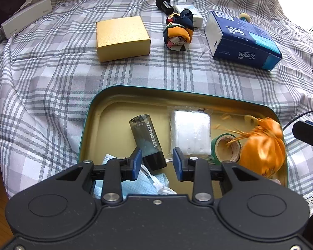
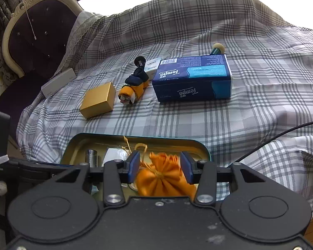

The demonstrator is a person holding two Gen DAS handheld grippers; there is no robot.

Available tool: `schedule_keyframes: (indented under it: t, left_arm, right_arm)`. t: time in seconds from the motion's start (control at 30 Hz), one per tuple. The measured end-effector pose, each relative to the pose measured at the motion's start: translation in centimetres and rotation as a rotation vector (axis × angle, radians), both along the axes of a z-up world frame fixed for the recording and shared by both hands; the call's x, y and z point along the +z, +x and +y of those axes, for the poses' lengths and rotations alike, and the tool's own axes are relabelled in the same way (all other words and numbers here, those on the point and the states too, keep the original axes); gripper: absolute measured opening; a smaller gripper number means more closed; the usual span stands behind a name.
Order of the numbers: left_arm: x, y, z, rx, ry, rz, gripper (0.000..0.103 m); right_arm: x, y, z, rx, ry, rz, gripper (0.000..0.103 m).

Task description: Organize soft objects

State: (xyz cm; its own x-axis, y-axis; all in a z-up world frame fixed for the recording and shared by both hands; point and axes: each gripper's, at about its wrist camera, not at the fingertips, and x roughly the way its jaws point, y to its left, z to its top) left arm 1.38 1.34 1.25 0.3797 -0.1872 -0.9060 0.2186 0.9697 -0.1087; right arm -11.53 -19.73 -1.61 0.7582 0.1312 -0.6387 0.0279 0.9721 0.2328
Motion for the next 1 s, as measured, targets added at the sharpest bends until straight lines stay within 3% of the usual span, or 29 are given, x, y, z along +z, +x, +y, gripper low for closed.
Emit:
schedule_keyframes:
  t: [1.0]
  left_arm:
    - [-0.7, -0.7, -1.2, -0.018, 0.048, 0.007, 0.035]
  right_arm:
    - [-1.5, 1.3, 0.4, -0.039, -0.038, 0.129, 0.043]
